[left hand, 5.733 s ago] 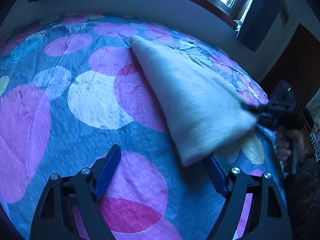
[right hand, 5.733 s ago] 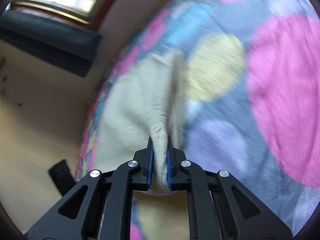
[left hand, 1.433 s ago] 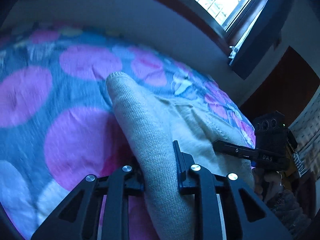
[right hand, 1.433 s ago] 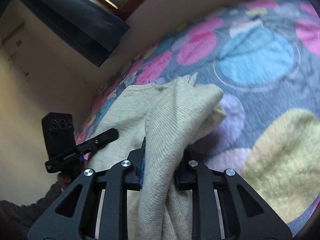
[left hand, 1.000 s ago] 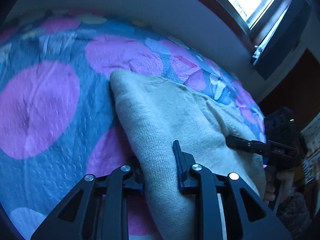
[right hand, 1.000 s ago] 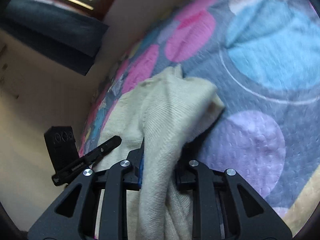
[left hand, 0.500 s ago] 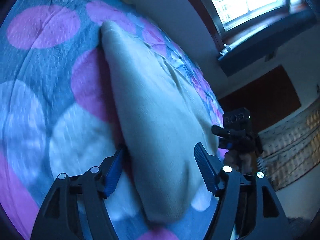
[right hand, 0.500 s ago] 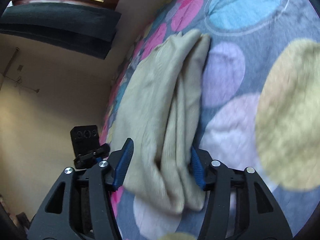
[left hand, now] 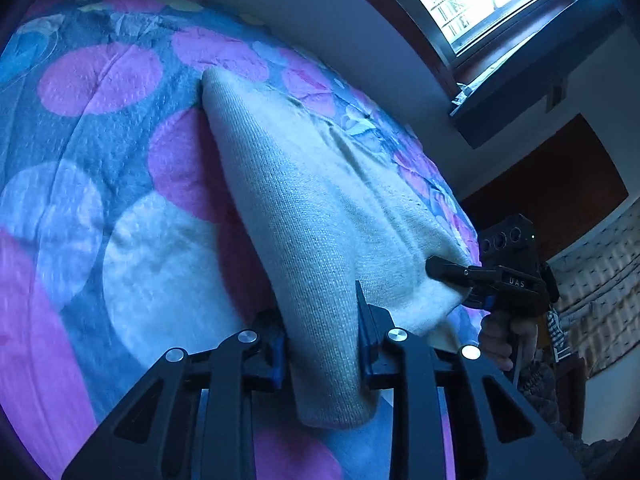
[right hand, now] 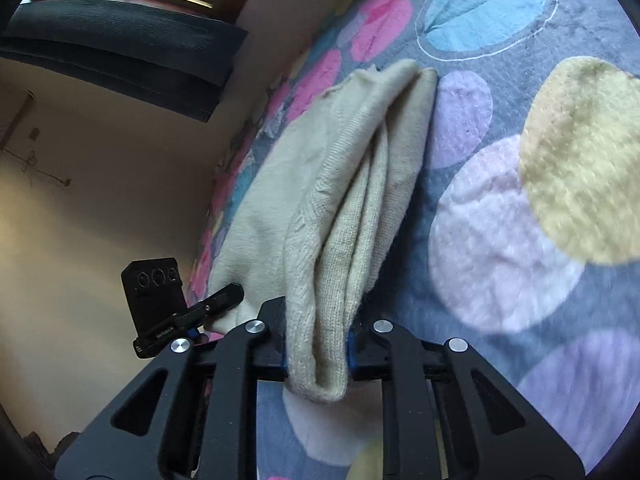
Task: Fold small clothes
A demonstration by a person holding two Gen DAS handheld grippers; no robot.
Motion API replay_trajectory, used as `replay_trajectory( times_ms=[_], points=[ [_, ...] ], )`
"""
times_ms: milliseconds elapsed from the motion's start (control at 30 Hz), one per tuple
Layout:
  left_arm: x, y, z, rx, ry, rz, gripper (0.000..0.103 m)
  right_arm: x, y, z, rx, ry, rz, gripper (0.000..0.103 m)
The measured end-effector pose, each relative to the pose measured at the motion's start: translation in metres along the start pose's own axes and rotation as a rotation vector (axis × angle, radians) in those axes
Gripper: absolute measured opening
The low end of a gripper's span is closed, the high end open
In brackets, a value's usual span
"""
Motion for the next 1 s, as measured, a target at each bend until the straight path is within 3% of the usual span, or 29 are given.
replay_trajectory(
  times_ms=[100,267,500,1000],
  points=[
    [-0.013,-0.001,0.005,0.001,-0.01,-0.019,0.027,-0.019,0.008,0.007,-0.002,-0.017,-0.02,0.018],
    [-0.021,-0.012,-0.006,0.016,-0.027,-0.024,0.028,-0.02,0.0,0.031,0.022,-0.078,-0.018,0.017],
    [-0.028,-0.008,-0.016,-0.025,-0.002,-0.021,0.029,-0.024,-0.003,0.027,0.024,-0.02,-0.005,0.017],
    [-0.031,-0.008,-0.01,0.012,-0.027,-0.013,0.033,-0.031,0.005,0.025,0.029,-0.015,0.002,0.016]
  ],
)
Point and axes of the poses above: each gripper's, at about its wrist camera, not at the fingertips, and y roughly against the way its jaws point, z to its right, x to its top, the point moved 4 cm from there along -y, roughly the way its jaws point, and after that the axes turned 2 degrees about -y, right-handed, at the moved point
